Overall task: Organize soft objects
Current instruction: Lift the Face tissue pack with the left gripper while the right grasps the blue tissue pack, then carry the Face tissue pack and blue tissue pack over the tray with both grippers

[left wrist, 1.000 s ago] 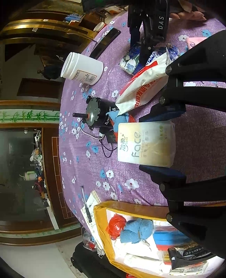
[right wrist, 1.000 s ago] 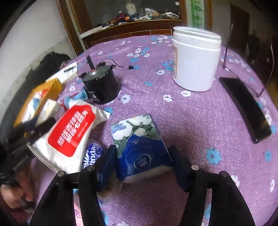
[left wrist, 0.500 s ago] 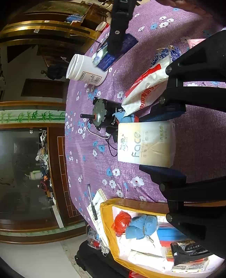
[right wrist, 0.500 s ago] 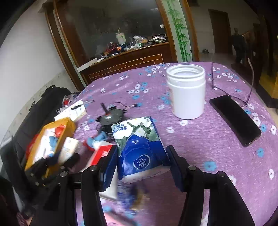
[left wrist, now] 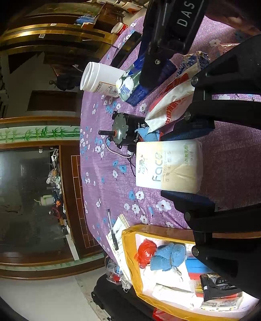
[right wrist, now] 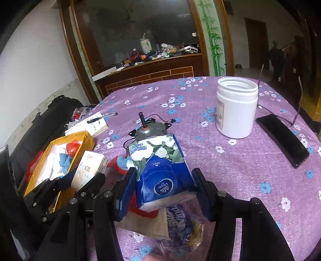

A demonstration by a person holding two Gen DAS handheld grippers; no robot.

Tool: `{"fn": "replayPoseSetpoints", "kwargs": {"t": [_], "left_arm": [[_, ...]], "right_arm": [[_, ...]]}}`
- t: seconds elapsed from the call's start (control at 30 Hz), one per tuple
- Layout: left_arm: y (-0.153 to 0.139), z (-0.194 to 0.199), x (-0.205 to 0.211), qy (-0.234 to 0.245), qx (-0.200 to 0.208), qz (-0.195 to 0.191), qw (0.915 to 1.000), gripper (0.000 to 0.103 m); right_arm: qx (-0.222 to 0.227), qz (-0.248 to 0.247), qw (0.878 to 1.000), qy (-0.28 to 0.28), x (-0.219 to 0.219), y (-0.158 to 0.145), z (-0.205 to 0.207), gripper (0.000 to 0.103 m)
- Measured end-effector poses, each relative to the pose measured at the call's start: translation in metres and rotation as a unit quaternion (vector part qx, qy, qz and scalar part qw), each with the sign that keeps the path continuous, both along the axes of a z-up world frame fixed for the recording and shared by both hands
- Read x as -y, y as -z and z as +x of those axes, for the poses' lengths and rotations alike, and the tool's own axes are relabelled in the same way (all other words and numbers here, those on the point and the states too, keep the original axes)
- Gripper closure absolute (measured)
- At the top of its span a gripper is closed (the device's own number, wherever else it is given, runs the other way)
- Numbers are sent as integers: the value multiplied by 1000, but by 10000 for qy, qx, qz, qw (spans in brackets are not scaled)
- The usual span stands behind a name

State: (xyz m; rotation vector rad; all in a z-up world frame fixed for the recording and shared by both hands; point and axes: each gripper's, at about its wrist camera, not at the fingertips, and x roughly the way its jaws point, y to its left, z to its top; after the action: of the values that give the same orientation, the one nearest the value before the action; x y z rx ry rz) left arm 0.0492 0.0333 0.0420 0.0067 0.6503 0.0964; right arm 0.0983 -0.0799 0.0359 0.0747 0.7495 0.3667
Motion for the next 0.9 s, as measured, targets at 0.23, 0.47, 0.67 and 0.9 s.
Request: {"fn": "replayPoseSetpoints", "kwargs": {"t": [0.23, 0.47, 0.67, 0.9], "left_arm": [[-2, -2, 1, -3, 53, 48, 10000, 59], [-4, -3, 1, -13, 102, 59, 9999, 59], [-5, -3, 1, -14, 124, 57, 9999, 59], [-7, -4, -2, -24, 163, 15, 9999, 59]], "right_arm": [[74, 14, 9999, -86, -2, -1, -4, 45], [112, -20, 9998, -148, -7, 0, -7, 45], [156, -8, 9998, -156, -7, -1, -7, 45], [209, 29, 9996, -184, -6, -3, -10, 45]]}}
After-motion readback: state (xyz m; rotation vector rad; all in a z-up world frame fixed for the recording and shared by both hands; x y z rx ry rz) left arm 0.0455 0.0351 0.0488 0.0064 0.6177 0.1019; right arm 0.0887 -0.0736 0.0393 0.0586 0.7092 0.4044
